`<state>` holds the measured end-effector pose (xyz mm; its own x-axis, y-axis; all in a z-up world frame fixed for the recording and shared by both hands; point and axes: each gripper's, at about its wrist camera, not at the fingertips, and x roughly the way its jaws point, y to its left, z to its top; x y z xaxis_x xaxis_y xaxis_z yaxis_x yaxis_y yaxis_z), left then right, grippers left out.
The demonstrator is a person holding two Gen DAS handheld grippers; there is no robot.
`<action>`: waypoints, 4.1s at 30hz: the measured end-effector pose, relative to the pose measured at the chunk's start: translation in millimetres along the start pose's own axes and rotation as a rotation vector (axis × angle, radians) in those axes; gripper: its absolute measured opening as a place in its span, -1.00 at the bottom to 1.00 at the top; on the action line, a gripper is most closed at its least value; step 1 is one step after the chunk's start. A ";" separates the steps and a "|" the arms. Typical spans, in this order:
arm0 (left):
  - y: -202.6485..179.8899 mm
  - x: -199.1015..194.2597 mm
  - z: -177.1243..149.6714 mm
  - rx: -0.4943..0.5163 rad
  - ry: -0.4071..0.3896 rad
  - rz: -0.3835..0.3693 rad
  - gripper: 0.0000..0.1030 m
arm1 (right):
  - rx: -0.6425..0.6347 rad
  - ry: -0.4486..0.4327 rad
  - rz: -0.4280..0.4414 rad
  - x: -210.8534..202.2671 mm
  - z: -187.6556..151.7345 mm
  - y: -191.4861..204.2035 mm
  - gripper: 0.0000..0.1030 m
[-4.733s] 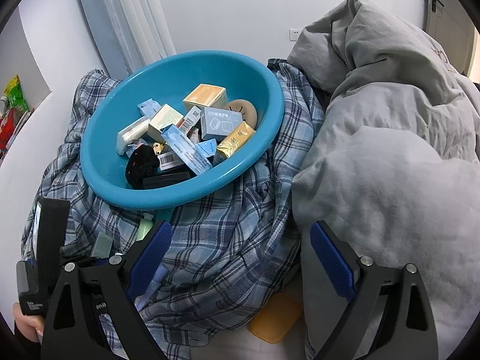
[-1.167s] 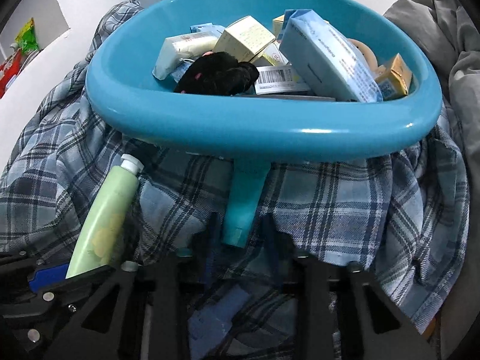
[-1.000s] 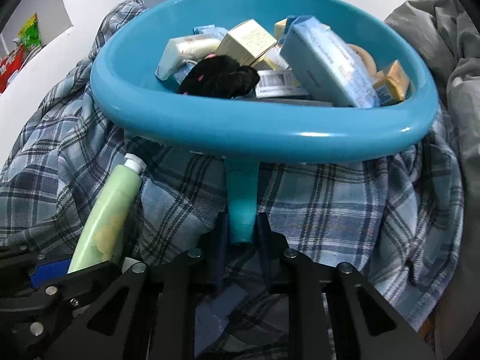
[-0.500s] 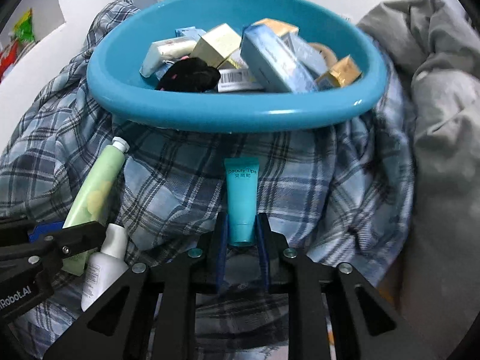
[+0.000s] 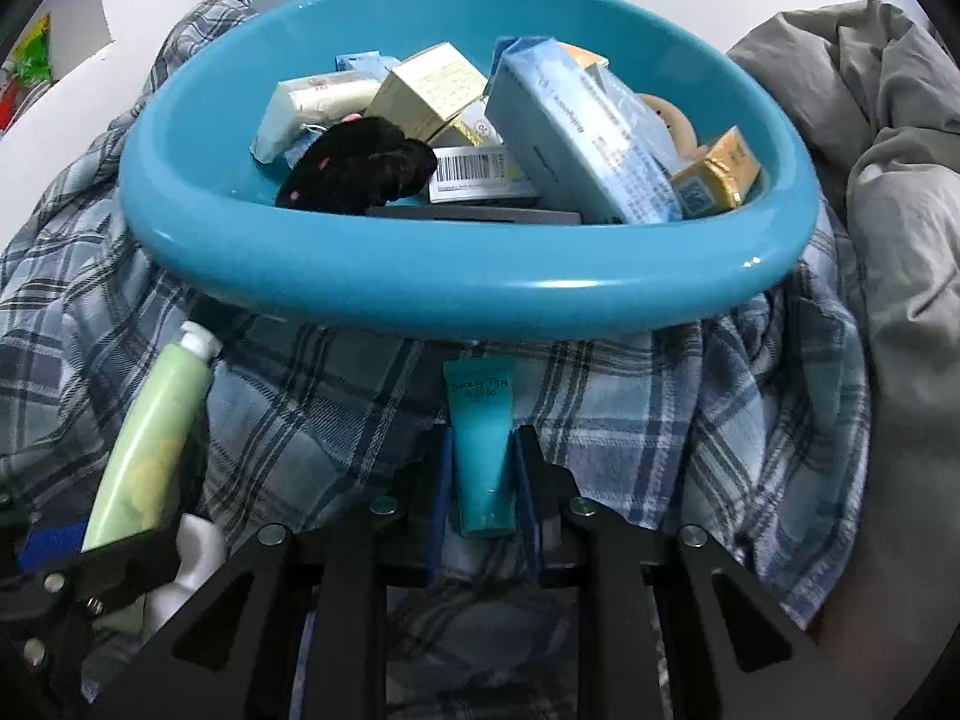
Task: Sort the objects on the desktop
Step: 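Lower the right tool onto the teal tube while the left tool holds the green tube, then close the right gripper on the teal Beauty Tips tube and lift it, then carry both held tubes up over the blue basin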
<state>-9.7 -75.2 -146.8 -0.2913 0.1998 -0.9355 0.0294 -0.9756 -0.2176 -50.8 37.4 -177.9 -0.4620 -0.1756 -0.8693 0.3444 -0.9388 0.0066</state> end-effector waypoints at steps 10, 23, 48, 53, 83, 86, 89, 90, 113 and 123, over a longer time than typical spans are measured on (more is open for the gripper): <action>2.1 -0.9 -1.7 -0.001 0.000 -0.002 -0.69 | -0.001 -0.012 0.013 2.2 3.4 -0.5 -0.62; -4.8 -10.6 -1.9 0.015 -0.023 -0.009 -0.69 | 0.043 0.063 0.058 -26.0 -10.7 -16.5 -0.62; 2.0 -55.4 -38.7 -0.053 -0.114 -0.056 -0.69 | 0.084 -0.014 0.036 -94.7 -22.9 -53.7 -0.62; -11.0 -84.3 -37.6 0.004 -0.223 -0.065 -0.69 | 0.094 -0.066 0.046 -104.6 -11.6 -54.1 -0.62; -93.5 -184.5 56.0 0.117 -0.622 -0.010 -0.69 | 0.012 -0.438 0.019 -232.5 66.2 -57.8 -0.62; -100.3 -191.5 68.4 0.132 -0.650 -0.021 -0.69 | 0.001 -0.509 0.011 -250.4 80.4 -61.3 -0.62; -108.4 -201.9 82.3 0.148 -0.710 0.001 -0.69 | -0.013 -0.580 -0.013 -265.5 94.6 -67.1 -0.62; -111.2 -205.8 87.7 0.151 -0.732 0.007 -0.69 | -0.013 -0.598 -0.015 -269.0 99.5 -69.3 -0.62; -96.3 -150.9 107.2 0.170 -0.681 0.008 -0.69 | 0.058 -0.574 0.088 -221.0 114.9 -81.9 -0.62; -69.9 -113.5 116.5 0.111 -0.598 0.054 -0.68 | 0.004 -0.527 0.107 -182.4 116.1 -64.1 -0.62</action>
<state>-90.1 -40.2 6.9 -0.7798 0.0953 -0.6188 -0.0315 -0.9931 -0.1133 -83.5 95.2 37.6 -0.7727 -0.3943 -0.4974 0.4092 -0.9085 0.0844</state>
